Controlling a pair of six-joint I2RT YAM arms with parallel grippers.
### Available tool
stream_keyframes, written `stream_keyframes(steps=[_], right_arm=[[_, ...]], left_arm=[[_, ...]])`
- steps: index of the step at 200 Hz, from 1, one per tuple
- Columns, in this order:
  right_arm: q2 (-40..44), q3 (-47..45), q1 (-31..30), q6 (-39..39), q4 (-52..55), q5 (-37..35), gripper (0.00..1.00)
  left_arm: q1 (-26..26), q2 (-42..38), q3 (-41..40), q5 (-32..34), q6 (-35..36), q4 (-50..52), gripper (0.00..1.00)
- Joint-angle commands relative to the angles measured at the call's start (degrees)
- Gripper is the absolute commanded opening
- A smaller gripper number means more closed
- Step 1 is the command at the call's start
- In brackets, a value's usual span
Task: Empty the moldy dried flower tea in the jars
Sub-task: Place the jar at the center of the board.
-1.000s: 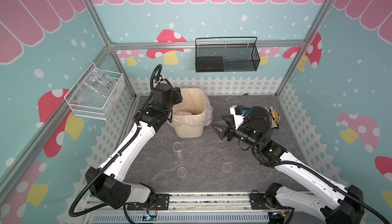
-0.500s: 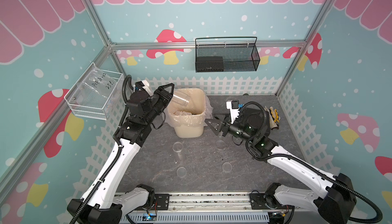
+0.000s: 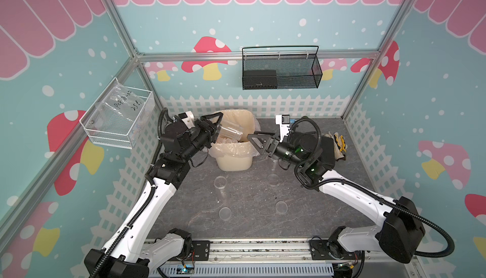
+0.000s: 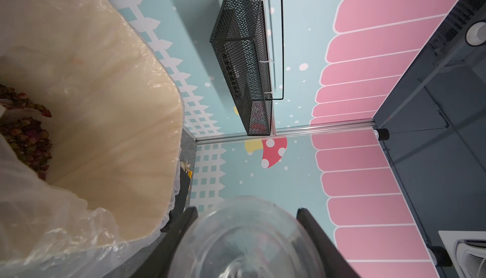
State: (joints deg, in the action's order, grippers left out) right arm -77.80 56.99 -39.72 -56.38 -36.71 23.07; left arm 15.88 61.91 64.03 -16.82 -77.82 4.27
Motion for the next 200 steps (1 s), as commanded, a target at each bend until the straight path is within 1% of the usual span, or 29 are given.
stream_keyframes(steps=[1,34,108,141,144,162,200], right_arm=[[-2.2,3.2,0.2,-4.1,-3.0,1.4,0.96],[-5.2,5.4,-0.3,-6.1,-5.5,4.2,0.97],[-10.7,10.5,-1.6,-8.1,-6.5,6.3,0.97],[-13.6,14.0,-2.5,-8.1,-6.5,7.3,0.92],[-13.9,14.3,-2.5,-9.4,-6.5,7.3,0.92],[-15.4,16.1,-3.1,-9.8,-6.6,7.6,0.89],[-17.7,18.6,-4.1,-10.4,-6.5,8.3,0.79]], left_arm=[[-0.2,-0.8,-0.9,-1.2,-1.4,-2.4,0.00],[-0.2,-0.9,-1.4,-1.1,-1.1,-2.7,0.00],[-0.2,-0.9,-1.5,-1.0,-0.8,-2.8,0.00],[-0.2,-0.9,-1.6,-0.8,-0.4,-2.7,0.00],[-0.2,-0.9,-1.6,-0.8,-0.5,-2.7,0.00],[-0.1,-1.0,-1.6,-0.6,-0.2,-2.6,0.00],[-0.1,-1.4,-1.5,-0.2,0.4,-2.2,0.00]])
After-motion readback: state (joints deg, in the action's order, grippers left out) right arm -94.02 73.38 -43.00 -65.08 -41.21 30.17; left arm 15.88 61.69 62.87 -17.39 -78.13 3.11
